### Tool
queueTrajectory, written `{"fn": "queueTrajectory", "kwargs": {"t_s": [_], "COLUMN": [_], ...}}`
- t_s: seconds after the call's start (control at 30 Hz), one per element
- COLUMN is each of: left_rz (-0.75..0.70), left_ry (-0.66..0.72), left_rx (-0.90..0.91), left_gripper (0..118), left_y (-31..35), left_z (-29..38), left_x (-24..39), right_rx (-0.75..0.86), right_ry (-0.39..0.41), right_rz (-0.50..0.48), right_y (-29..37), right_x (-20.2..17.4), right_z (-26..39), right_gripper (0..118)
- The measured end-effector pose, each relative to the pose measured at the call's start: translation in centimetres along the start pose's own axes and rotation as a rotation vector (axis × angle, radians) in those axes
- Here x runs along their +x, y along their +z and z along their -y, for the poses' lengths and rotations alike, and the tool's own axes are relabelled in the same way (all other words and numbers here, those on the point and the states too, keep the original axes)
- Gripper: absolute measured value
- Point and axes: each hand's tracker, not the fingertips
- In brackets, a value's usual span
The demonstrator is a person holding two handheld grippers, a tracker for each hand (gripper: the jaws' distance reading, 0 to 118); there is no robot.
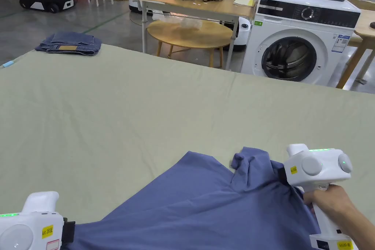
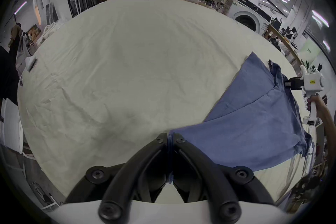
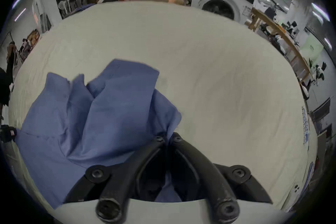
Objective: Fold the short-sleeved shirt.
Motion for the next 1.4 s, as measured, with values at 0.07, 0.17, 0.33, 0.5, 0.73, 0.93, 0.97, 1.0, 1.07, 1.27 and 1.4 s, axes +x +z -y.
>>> {"fn": "queueTrajectory", "kwargs": {"t_s": [0.07, 0.17, 0.33, 0.5, 0.73, 0.93, 0.97, 1.0, 1.07, 1.27, 1.4], "left_rz": [0.008, 0.039, 0.087, 0.123, 0.18, 0.188, 0.191, 0.183, 0.163, 0.147, 0.132], "left_ry": [-0.003, -0.004, -0.06, -0.138, -0.219, -0.276, -0.279, -0.287, -0.291, -0.278, -0.269], "left_rx": [0.021, 0.083, 0.189, 0.308, 0.485, 0.576, 0.595, 0.61, 0.632, 0.685, 0.721], "left_gripper": [0, 0, 0, 0, 0, 0, 0, 0, 0, 0, 0], "left_y": [0.6, 2.0, 5.8, 9.1, 16.8, 21.2, 21.9, 22.4, 22.9, 24.7, 26.1], "left_z": [-0.3, -1.0, -3.0, -7.4, -16.6, -23.6, -24.8, -25.9, -27.7, -33.8, -36.6], "left_x": [-0.1, -0.1, 1.4, 3.5, 9.3, 13.6, 14.3, 14.9, 15.7, 17.2, 18.5], "right_rx": [0.058, 0.149, 0.292, 0.428, 0.609, 0.716, 0.727, 0.737, 0.762, 0.811, 0.852], "right_ry": [-0.039, -0.061, -0.064, -0.129, -0.196, -0.237, -0.24, -0.24, -0.252, -0.264, -0.256], "right_rz": [0.002, 0.029, 0.095, 0.164, 0.316, 0.385, 0.398, 0.403, 0.419, 0.447, 0.467], "right_y": [1.8, 7.2, 13.5, 21.7, 31.9, 37.3, 38.1, 38.8, 39.9, 42.5, 43.0], "right_x": [0.4, 0.4, 2.1, 4.7, 8.2, 10.5, 10.8, 11.1, 11.7, 12.6, 13.3], "right_z": [0.2, 0.8, 1.2, 1.9, 1.5, -0.5, -1.0, -1.6, -2.7, -7.4, -11.1], "right_gripper": [1, 1, 1, 1, 1, 1, 1, 1, 1, 1, 1]}}
